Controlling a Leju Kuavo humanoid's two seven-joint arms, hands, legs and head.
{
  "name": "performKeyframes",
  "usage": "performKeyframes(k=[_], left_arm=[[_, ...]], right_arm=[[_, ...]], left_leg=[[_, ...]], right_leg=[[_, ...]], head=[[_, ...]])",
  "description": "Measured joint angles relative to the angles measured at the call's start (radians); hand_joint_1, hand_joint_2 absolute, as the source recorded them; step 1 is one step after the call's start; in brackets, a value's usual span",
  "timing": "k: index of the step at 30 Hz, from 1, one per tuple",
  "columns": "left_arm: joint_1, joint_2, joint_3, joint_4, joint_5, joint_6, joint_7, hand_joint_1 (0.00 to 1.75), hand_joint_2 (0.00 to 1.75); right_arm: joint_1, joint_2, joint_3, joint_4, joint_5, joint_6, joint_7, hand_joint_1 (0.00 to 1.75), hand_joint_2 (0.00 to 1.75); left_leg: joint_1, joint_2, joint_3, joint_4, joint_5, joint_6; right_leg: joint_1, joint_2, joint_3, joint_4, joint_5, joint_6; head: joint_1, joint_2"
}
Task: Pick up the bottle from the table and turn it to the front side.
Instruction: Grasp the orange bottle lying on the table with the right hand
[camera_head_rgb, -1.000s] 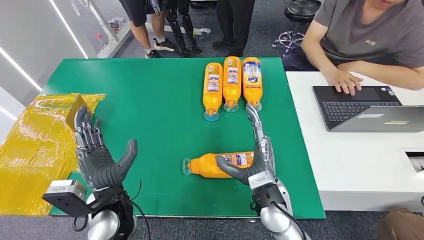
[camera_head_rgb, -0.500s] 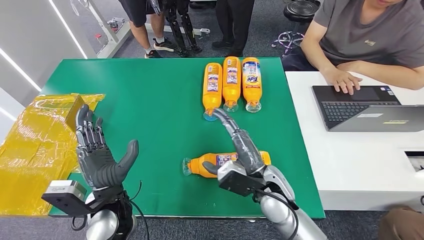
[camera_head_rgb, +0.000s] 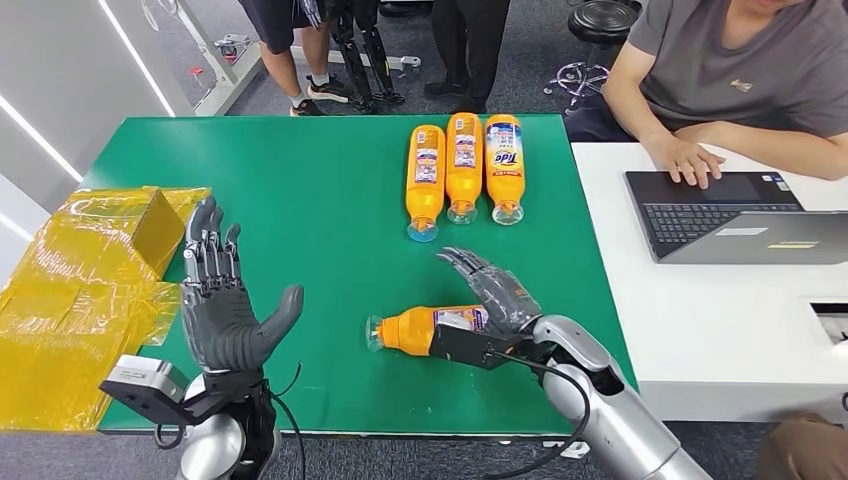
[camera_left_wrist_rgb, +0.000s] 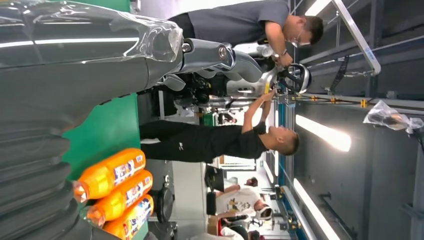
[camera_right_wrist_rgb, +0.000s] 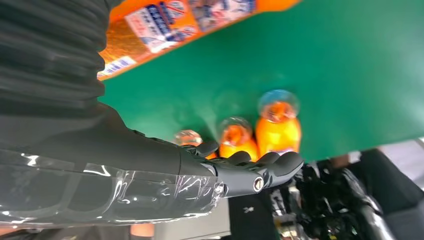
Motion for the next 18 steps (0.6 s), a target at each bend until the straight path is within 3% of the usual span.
performKeyframes(k=[6, 12, 18], left_arm=[[-0.027, -0.018, 0.001, 0.013, 0.005, -0.061, 0.02, 0.0, 1.75], [-0.059, -0.025, 0.001, 0.029, 0.049, -0.1, 0.032, 0.0, 1.75], [-0.068, -0.03, 0.001, 0.036, 0.053, -0.108, 0.041, 0.0, 1.75]], right_arm=[[0.003, -0.09, 0.016, 0.008, 0.032, 0.112, 0.074, 0.0, 1.75], [-0.005, -0.193, 0.034, 0.028, -0.032, 0.225, 0.069, 0.0, 1.75], [-0.053, -0.25, 0.075, 0.068, -0.086, 0.292, 0.067, 0.0, 1.75]], left_leg=[[0.0, -0.001, 0.0, 0.0, 0.0, 0.0], [0.0, -0.001, 0.0, 0.0, 0.0, 0.0], [0.0, -0.001, 0.0, 0.0, 0.0, 0.0]], right_leg=[[0.0, -0.001, 0.0, 0.0, 0.0, 0.0], [0.0, -0.001, 0.0, 0.0, 0.0, 0.0], [0.0, -0.001, 0.0, 0.0, 0.0, 0.0]], head=[[0.0, 0.0], [0.0, 0.0], [0.0, 0.0]])
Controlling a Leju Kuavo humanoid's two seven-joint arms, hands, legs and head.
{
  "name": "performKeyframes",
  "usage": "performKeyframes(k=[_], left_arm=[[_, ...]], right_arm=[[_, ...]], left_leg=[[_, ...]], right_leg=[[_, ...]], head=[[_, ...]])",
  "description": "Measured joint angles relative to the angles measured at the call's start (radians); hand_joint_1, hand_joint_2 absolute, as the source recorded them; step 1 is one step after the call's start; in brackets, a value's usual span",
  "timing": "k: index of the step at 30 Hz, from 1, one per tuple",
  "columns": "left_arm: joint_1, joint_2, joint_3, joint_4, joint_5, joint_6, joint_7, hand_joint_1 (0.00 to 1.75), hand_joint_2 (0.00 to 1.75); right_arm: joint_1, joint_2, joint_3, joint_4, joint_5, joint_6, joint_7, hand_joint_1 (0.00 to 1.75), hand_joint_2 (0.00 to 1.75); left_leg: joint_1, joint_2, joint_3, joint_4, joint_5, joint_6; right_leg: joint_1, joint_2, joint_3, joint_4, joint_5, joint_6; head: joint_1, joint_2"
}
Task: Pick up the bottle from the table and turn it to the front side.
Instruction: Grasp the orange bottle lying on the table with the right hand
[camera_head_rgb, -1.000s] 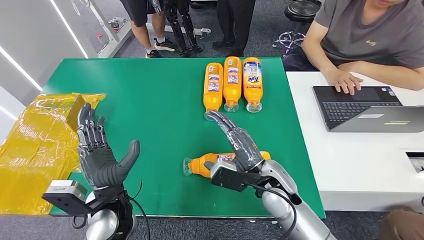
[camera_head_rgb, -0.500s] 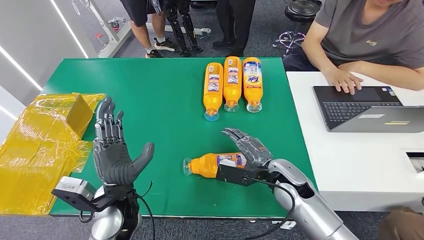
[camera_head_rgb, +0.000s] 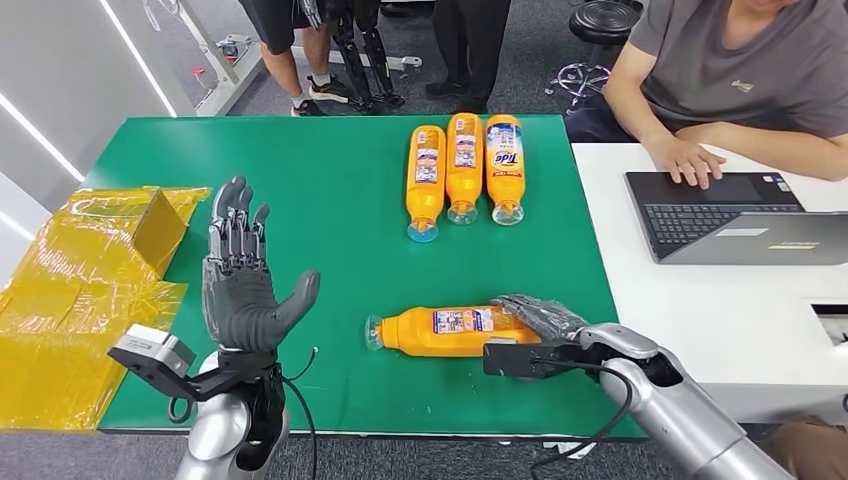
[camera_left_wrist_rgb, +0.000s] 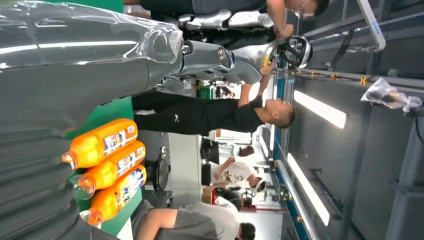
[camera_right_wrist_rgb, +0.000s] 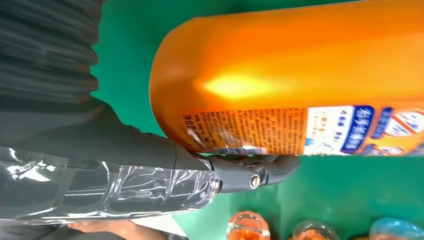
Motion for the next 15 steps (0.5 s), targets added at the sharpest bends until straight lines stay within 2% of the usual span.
performKeyframes(k=[9, 15], left_arm=[[-0.004, -0.007, 0.0, 0.004, 0.004, -0.008, 0.009, 0.0, 1.75], [-0.01, -0.009, 0.0, 0.004, 0.001, -0.022, 0.02, 0.0, 1.75]], right_arm=[[-0.055, -0.035, 0.054, 0.062, -0.054, 0.027, -0.002, 0.0, 1.75], [-0.103, -0.035, 0.079, 0.123, -0.046, -0.041, -0.004, 0.0, 1.75]], left_leg=[[0.0, 0.0, 0.0, 0.0, 0.0, 0.0], [0.0, 0.0, 0.0, 0.0, 0.0, 0.0]], right_leg=[[0.0, 0.001, 0.0, 0.0, 0.0, 0.0], [0.0, 0.0, 0.0, 0.0, 0.0, 0.001]], head=[[0.0, 0.0], [0.0, 0.0]])
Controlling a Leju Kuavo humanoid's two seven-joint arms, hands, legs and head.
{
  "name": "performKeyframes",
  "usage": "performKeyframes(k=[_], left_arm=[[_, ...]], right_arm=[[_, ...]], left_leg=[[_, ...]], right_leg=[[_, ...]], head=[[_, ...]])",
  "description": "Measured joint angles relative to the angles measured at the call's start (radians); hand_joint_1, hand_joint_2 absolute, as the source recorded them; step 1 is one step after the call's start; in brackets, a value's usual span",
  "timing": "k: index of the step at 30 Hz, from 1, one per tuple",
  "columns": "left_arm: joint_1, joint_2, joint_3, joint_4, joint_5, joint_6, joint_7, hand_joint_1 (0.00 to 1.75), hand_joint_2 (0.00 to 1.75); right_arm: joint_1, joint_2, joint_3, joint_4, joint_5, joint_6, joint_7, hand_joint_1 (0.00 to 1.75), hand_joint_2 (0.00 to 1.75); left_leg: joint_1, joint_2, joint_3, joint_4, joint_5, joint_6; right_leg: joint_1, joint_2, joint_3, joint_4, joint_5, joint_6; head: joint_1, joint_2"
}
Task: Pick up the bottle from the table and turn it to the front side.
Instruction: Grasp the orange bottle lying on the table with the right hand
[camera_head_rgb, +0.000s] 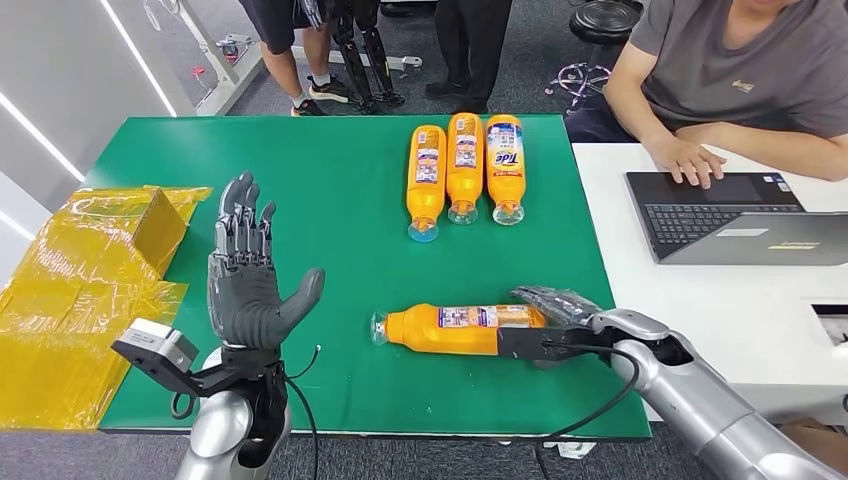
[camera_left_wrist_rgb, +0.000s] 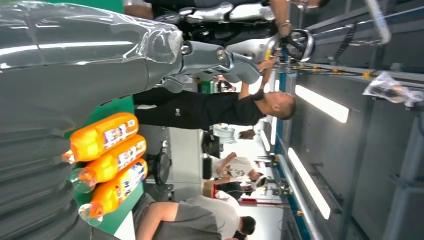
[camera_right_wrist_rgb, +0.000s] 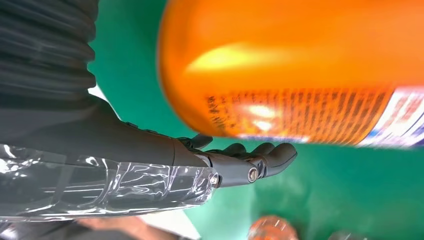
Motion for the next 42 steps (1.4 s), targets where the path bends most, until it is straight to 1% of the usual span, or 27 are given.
performKeyframes(k=[4, 7, 12, 16, 19, 22, 28, 34, 38, 42], left_arm=[[-0.006, 0.0, 0.0, 0.001, -0.003, -0.006, 0.002, 0.0, 1.75], [-0.006, 0.0, -0.001, 0.004, -0.003, -0.007, 0.003, 0.0, 1.75], [-0.007, -0.001, -0.003, 0.013, -0.005, -0.004, 0.002, 0.0, 1.75], [-0.008, -0.001, -0.005, 0.024, -0.003, 0.01, -0.005, 0.0, 1.75], [-0.008, -0.001, -0.006, 0.028, -0.002, 0.019, -0.01, 0.0, 1.75], [-0.008, -0.001, -0.006, 0.03, -0.002, 0.022, -0.011, 0.0, 1.75], [-0.007, 0.0, -0.006, 0.03, -0.002, 0.028, -0.011, 0.0, 1.75], [-0.007, 0.002, -0.006, 0.03, 0.001, 0.043, -0.012, 0.0, 1.75], [-0.009, 0.002, -0.006, 0.03, 0.005, 0.049, -0.013, 0.0, 1.75], [-0.011, 0.002, -0.006, 0.03, 0.007, 0.061, -0.013, 0.0, 1.75]], right_arm=[[-0.008, 0.001, 0.007, 0.018, 0.02, -0.03, 0.023, 0.0, 1.75], [-0.022, 0.006, 0.014, 0.031, 0.034, -0.025, 0.019, 0.0, 1.75], [-0.093, 0.036, 0.03, 0.072, 0.038, 0.033, -0.012, 0.0, 1.75], [-0.176, 0.076, 0.072, 0.13, 0.031, 0.092, -0.054, 0.0, 1.75], [-0.229, 0.106, 0.103, 0.173, 0.018, 0.11, -0.074, 0.0, 1.75], [-0.259, 0.126, 0.123, 0.2, 0.015, 0.112, -0.08, 0.0, 1.75], [-0.294, 0.149, 0.153, 0.236, 0.008, 0.115, -0.1, 0.0, 1.75], [-0.362, 0.182, 0.208, 0.27, -0.043, 0.194, -0.142, 0.0, 1.75], [-0.405, 0.19, 0.254, 0.289, -0.09, 0.23, -0.153, 0.0, 1.75], [-0.425, 0.192, 0.293, 0.31, -0.115, 0.248, -0.165, 0.0, 1.75]], left_leg=[[0.0, 0.0, 0.0, 0.0, 0.0, 0.0], [0.0, 0.0, -0.001, 0.0, 0.0, 0.0], [0.0, 0.001, 0.0, 0.0, 0.0, 0.0], [0.0, 0.001, 0.0, 0.0, 0.001, 0.0], [0.0, 0.001, 0.0, 0.0, 0.001, 0.0], [0.0, 0.0, 0.0, 0.0, 0.001, 0.0], [0.0, 0.0, -0.001, 0.0, 0.001, 0.0], [0.0, 0.001, 0.0, 0.0, 0.001, 0.0], [0.0, 0.0, 0.0, 0.0, 0.001, 0.0], [0.0, 0.0, 0.0, 0.0, 0.001, 0.0]], right_leg=[[0.0, 0.0, 0.0, 0.0, 0.0, 0.0], [0.0, 0.0, 0.0, 0.0, 0.0, 0.0], [0.0, 0.001, 0.0, 0.0, 0.0, 0.0], [0.0, 0.001, 0.0, 0.001, 0.001, 0.0], [0.0, 0.001, 0.0, 0.001, 0.001, 0.0], [0.0, 0.001, 0.0, 0.001, 0.001, 0.0], [0.0, 0.001, 0.0, 0.001, 0.001, 0.0], [0.0, 0.001, 0.0, 0.001, 0.001, 0.0], [0.0, 0.001, 0.0, 0.001, 0.001, 0.0], [0.0, 0.0, 0.0, 0.001, 0.001, 0.0]], head=[[0.0, 0.0], [0.0, 0.0], [0.0, 0.0], [0.0, 0.0], [0.0, 0.0], [0.0, 0.0], [0.0, 0.0], [0.0, 0.0], [0.0, 0.0], [0.0, 0.0]])
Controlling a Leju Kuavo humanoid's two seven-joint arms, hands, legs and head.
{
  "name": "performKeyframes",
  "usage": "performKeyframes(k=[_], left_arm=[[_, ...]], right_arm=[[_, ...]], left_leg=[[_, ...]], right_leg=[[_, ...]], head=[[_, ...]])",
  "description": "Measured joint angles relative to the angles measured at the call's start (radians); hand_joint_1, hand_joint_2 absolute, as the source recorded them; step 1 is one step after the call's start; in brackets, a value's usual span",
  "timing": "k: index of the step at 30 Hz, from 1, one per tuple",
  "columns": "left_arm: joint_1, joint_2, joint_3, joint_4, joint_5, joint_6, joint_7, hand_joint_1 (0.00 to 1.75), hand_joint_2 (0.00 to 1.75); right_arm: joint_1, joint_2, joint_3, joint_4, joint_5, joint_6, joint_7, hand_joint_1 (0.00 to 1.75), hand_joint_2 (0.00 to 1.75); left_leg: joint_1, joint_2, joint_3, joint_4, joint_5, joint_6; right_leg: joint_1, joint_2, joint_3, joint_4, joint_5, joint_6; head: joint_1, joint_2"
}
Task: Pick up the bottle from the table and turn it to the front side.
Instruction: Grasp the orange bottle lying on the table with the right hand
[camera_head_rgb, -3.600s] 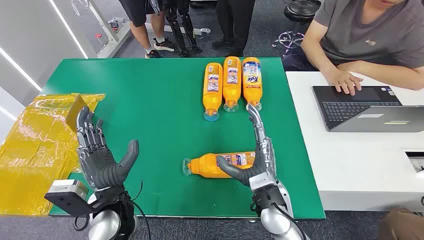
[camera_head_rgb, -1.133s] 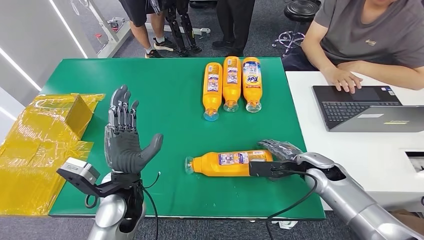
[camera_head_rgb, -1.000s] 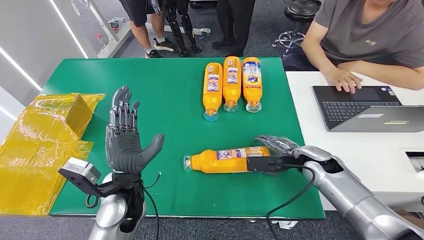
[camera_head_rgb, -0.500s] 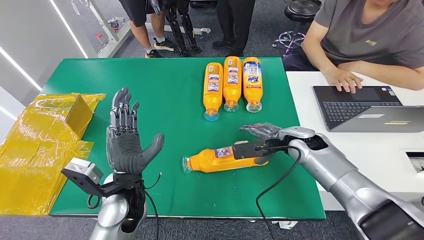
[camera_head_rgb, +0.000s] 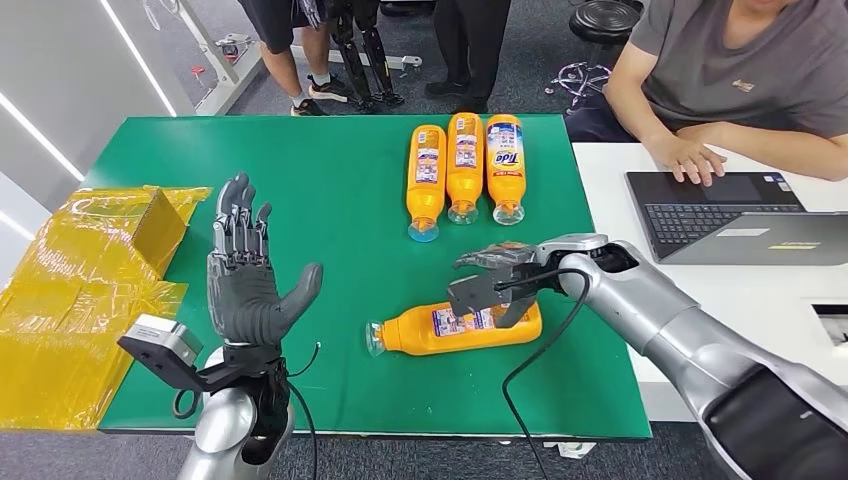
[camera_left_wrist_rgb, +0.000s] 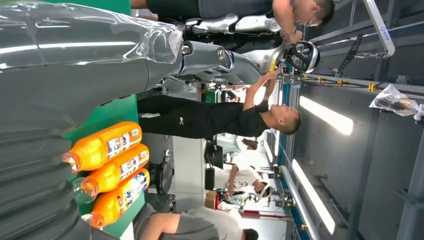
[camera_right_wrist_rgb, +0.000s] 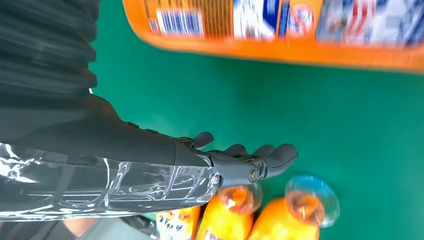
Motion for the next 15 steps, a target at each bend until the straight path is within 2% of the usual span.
performKeyframes(k=[6, 15], left_arm=[[-0.002, 0.001, 0.008, 0.0, -0.01, 0.054, 0.0, 0.0, 1.75], [-0.007, 0.002, 0.016, 0.0, 0.002, 0.046, 0.01, 0.0, 1.75]], right_arm=[[-0.017, 0.009, 0.066, 0.047, -0.007, 0.003, -0.024, 0.0, 1.75], [-0.011, 0.012, 0.153, 0.09, -0.033, 0.014, -0.027, 0.0, 1.75]], left_leg=[[0.0, 0.0, 0.0, 0.0, 0.0, 0.0], [0.0, 0.0, 0.001, 0.0, 0.0, 0.0]], right_leg=[[0.0, 0.0, 0.0, 0.0, 0.0, 0.0], [0.0, 0.0, 0.0, 0.0, 0.0, 0.0]], head=[[0.0, 0.0], [0.0, 0.0]])
